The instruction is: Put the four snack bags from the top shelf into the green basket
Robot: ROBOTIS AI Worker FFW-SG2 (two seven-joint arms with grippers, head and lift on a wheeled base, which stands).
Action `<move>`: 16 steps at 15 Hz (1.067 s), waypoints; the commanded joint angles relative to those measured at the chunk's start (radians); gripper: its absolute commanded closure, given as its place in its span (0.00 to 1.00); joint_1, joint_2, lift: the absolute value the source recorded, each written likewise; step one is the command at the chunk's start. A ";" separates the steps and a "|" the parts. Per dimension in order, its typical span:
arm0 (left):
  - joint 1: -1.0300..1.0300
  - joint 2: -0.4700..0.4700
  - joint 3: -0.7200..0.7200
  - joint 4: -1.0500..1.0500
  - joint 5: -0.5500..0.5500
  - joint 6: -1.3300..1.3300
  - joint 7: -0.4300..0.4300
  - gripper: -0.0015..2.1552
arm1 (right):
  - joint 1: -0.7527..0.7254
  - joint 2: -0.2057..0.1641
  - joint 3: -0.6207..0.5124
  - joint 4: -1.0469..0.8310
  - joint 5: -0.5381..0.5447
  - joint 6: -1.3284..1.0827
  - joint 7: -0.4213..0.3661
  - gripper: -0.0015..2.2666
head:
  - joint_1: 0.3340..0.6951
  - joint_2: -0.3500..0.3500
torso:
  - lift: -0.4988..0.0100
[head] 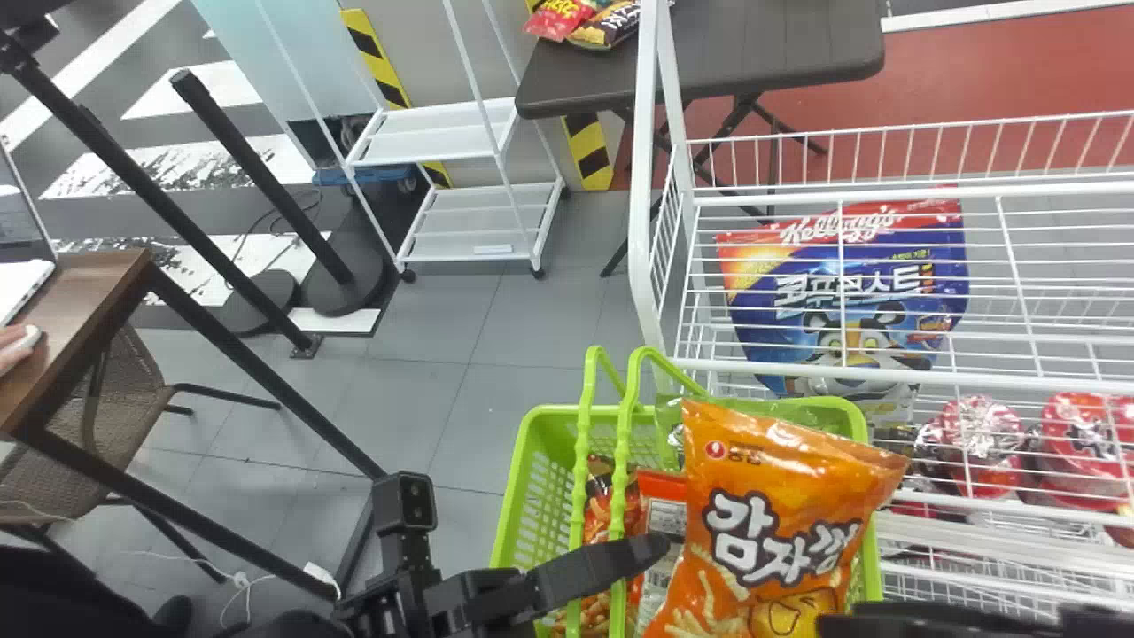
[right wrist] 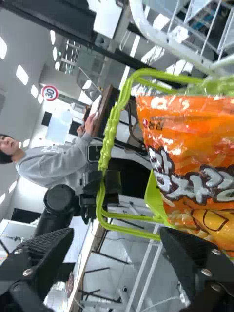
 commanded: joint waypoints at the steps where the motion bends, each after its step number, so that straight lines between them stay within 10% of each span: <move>1: 0.000 0.000 0.001 0.005 0.000 0.000 -0.003 1.00 | 0.036 0.003 -0.076 -0.056 0.078 -0.104 -0.003 0.02 | 1.00 1.00 | 0.98; 7: 0.002 0.000 0.001 0.008 0.000 0.000 -0.004 1.00 | 0.191 0.137 -0.094 -0.066 0.657 -0.877 -0.035 0.01 | 1.00 0.57 | 0.98; 11: 0.002 0.002 0.003 0.009 -0.001 0.000 -0.004 1.00 | 0.223 0.137 -0.103 0.077 0.769 -1.263 -0.052 0.01 | 1.00 0.34 | 0.98; 16: 0.002 -0.003 0.003 0.009 -0.001 0.000 0.002 1.00 | 0.231 0.137 -0.077 0.100 0.818 -1.269 -0.072 0.01 | 1.00 0.27 | 0.98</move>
